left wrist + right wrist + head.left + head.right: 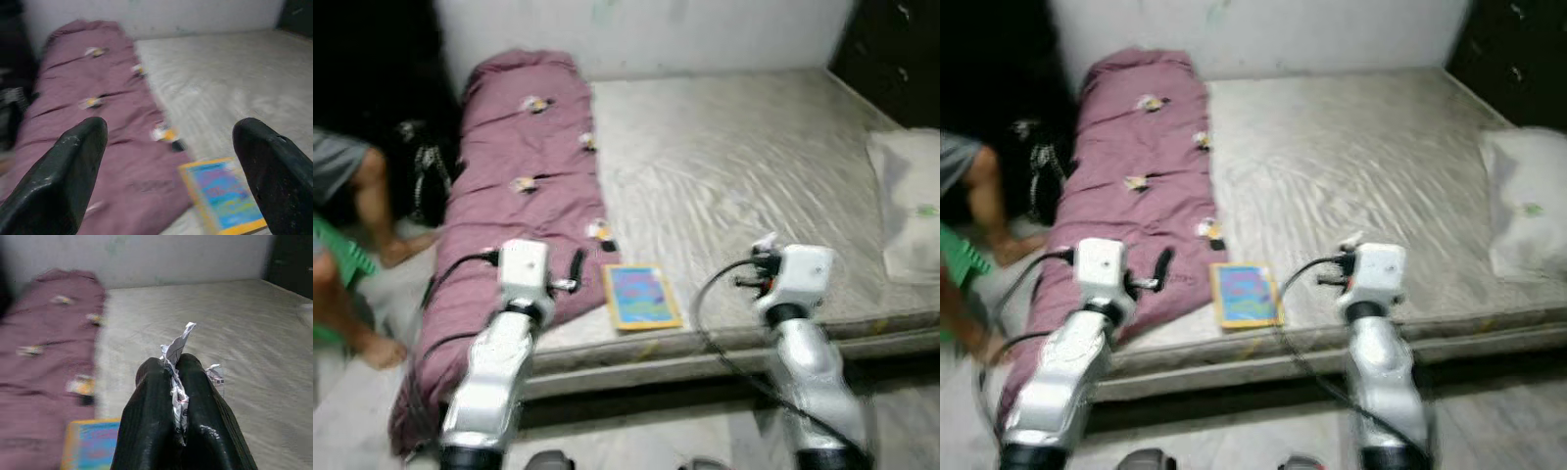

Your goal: Clean up the room

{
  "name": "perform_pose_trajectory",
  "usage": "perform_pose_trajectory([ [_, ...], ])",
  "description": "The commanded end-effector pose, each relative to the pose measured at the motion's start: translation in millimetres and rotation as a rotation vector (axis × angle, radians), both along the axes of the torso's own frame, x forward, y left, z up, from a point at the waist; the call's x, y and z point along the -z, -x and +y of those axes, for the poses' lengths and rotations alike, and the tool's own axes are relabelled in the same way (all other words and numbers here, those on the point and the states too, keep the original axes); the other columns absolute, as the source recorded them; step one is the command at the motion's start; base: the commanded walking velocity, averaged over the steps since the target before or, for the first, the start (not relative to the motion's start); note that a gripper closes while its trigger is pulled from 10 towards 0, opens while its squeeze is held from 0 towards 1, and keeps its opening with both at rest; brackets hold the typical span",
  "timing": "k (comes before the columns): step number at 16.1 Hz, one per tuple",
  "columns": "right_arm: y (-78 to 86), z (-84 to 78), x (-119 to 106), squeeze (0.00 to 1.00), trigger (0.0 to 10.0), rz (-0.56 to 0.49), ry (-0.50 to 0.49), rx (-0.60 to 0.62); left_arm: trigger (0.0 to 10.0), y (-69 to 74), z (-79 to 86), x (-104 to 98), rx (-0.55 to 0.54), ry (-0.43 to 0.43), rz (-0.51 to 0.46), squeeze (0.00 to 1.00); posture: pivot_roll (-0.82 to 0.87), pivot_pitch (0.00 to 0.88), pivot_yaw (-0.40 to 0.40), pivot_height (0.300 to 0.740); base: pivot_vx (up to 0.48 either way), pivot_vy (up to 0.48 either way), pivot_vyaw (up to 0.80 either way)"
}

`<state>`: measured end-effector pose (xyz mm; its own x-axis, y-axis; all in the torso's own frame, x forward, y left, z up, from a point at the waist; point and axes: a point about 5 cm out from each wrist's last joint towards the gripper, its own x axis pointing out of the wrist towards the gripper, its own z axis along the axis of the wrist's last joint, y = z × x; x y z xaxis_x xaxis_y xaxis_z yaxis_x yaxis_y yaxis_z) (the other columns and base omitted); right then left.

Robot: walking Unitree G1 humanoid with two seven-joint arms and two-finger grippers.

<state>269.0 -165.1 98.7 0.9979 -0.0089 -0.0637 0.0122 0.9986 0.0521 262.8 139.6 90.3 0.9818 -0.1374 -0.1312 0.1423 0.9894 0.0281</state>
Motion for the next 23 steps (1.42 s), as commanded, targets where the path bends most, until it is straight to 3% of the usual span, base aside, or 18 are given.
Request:
perform_pose_trajectory([
  [1,-1.2,-2.6,-5.7,0.0,10.0,-0.024,0.012,-0.007,10.0,-3.0,0.1,-7.2,0.001,-0.011,-0.033,0.0,0.0,0.0,0.011,0.74,0.0,0.48,0.0],
  [8,1.0,2.2,-3.7,0.0,10.0,-0.018,0.012,-0.052,10.0,1.8,1.8,-6.9,-0.019,-0.015,-0.027,0.0,0.01,0.0,-0.007,0.74,0.0,0.48,0.0],
  [12,-1.4,4.3,-7.1,0.0,10.0,-0.037,0.017,-0.067,10.0,0.8,1.3,-9.0,-0.015,-0.009,-0.043,0.0,0.0,0.013,0.003,0.74,0.0,0.48,0.71],
  [18,-3.8,7.4,-7.8,0.0,10.0,-0.045,0.026,-0.089,10.0,1.5,1.2,-12.1,-0.018,0.022,-0.067,0.0,0.01,0.006,0.006,0.74,0.0,0.0,0.79],
  [23,-3.5,8.9,-6.6,0.0,10.0,-0.043,0.022,-0.091,10.0,1.0,2.3,-11.8,-0.007,-0.013,-0.073,0.0,0.01,0.006,0.008,0.74,0.0,0.0,0.79],
])
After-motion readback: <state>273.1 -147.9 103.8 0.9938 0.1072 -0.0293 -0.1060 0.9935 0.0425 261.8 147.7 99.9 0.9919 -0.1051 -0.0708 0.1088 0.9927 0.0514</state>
